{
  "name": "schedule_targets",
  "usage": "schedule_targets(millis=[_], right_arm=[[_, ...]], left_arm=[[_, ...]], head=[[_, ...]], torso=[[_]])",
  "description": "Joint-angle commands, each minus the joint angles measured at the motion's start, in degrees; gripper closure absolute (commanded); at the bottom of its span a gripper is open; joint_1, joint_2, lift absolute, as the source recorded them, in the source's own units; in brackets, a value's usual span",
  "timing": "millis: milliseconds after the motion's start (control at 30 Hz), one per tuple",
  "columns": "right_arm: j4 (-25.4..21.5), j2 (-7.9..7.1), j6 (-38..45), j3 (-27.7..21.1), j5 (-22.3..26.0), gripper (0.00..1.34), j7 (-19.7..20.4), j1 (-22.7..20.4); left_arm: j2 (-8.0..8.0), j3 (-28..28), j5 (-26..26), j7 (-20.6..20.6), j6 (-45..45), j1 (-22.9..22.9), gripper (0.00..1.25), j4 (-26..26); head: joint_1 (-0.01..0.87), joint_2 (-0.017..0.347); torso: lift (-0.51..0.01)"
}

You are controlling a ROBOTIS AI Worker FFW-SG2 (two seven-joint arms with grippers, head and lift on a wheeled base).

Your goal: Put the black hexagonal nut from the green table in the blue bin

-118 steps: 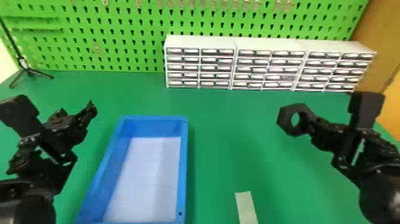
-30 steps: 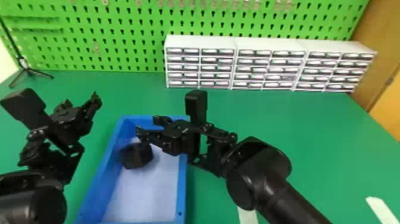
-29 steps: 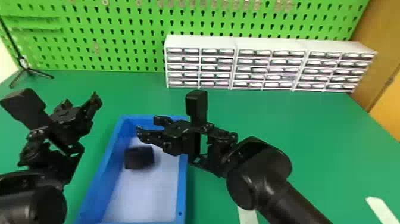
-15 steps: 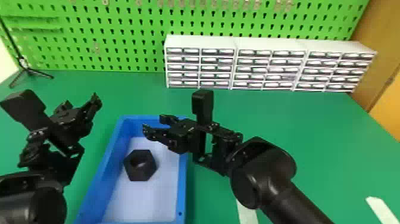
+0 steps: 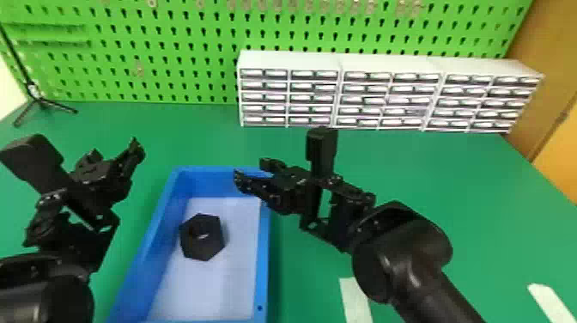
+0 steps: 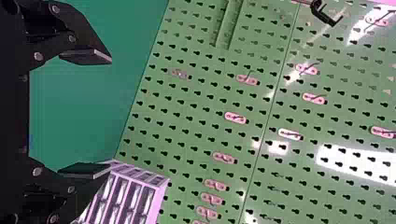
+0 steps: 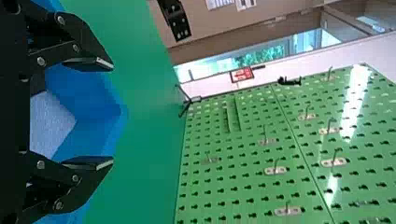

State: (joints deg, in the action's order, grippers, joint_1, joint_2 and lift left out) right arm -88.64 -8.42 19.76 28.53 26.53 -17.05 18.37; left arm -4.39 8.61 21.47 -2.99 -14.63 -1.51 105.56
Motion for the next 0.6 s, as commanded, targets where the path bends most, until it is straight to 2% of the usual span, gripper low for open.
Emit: schedule_targets(millis=[0, 567], right_arm=[[-1.45, 0.59, 0.28, -4.45, -2.18, 0.53, 0.00, -2.46], [-6.63, 2.97, 0.37, -22.20, -10.27, 0.53, 0.00, -10.11]], left_arm=[[0.00, 0.09, 0.06, 0.00, 0.04, -0.16, 0.43, 0.00], [0.00, 0.71, 0.24, 0.09, 0.74, -0.52, 0.43, 0.18]], head=[[0.692, 0.008], [0.692, 0.008]], torso=[[-0.097], [-0.097]])
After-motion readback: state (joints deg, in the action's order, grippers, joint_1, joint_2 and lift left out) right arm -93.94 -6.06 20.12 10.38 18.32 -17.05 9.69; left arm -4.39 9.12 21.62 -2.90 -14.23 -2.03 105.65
